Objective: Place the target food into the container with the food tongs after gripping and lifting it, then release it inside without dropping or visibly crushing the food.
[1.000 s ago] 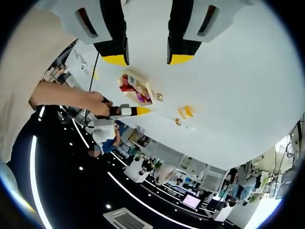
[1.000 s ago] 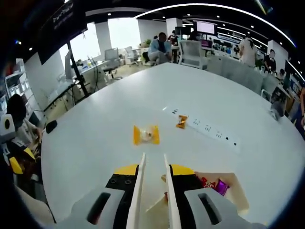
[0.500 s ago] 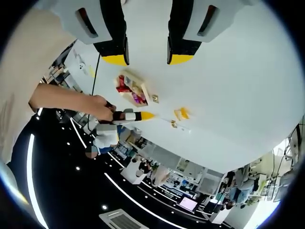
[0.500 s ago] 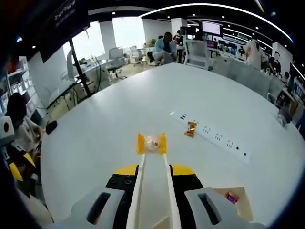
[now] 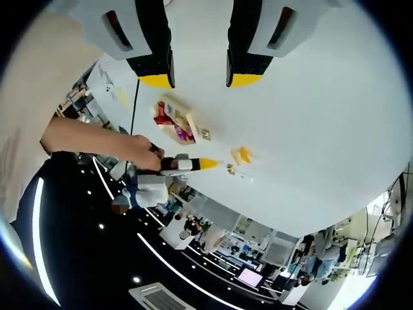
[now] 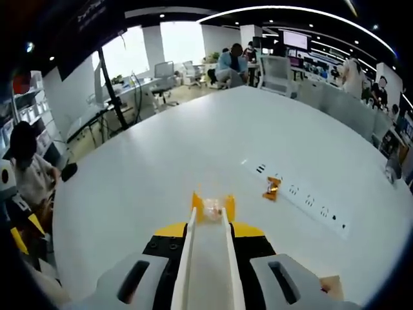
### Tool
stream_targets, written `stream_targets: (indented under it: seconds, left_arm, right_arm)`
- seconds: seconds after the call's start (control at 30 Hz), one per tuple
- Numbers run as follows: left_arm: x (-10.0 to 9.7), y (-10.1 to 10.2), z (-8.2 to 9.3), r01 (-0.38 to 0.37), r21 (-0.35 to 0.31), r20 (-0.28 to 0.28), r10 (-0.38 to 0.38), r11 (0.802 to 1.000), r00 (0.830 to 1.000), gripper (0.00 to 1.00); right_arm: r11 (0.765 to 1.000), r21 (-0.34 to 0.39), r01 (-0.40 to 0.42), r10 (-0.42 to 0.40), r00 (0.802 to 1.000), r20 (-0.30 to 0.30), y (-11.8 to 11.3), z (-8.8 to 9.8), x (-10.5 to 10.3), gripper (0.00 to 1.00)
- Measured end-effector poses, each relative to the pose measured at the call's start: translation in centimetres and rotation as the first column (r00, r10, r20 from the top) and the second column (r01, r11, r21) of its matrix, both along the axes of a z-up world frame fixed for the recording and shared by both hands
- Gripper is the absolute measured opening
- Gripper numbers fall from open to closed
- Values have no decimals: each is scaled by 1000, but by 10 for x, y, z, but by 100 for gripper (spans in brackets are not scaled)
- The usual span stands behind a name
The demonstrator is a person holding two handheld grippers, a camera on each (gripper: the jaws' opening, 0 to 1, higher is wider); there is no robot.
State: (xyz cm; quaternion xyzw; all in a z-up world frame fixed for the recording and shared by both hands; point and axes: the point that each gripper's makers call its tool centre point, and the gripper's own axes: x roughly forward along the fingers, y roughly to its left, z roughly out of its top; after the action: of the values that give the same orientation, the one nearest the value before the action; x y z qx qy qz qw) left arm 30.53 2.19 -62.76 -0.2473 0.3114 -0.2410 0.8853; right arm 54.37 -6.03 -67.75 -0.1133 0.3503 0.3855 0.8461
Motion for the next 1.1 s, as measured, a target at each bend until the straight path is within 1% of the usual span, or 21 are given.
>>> stream_targets:
  seconds: [0.1,0.4,0.47,0.6,0.7,0.83,0.93,1.03,1.1]
  left_arm:
    - [-3,2,-2,-6,1,-8,6,1000,1000,31]
    - [-4,9,-7,-24,1,-23,24,1000,999,31]
    - [-2,11,-7,-27,1,-24,27,1000,999,31]
    - [0,12,-8,-30,0,-25,30,1000,999,31]
    - [2,11,-9,-28,-2,-28,28,1000,999,31]
    - [3,10,-10,-25,-6,-29,24,1000,999,31]
    - [5,9,-11,-25,-9,-31,25,1000,999,31]
    - [5,8,-12,-24,-11,-33,23,1000,999,31]
    - [5,8,-13,-22,-12,-35,22,1000,999,31]
  right_arm:
    - [1000,1,-1,1,1000,-13,5,-5,2,24]
    - [999,-26,-27,26,1000,-8,14,-13,10,24]
    - [999,-34,-42,41,999,-4,16,-14,11,24]
    - [991,-83,-104,107,994,29,17,-12,14,24]
    - [982,-115,-152,158,987,37,17,-14,15,24]
    - [970,-144,-198,206,978,40,17,-16,15,25]
    - [956,-170,-238,249,967,47,18,-17,14,25]
    - [924,-229,-306,327,943,57,17,-21,11,25]
    - [916,-243,-320,345,937,63,16,-22,11,25]
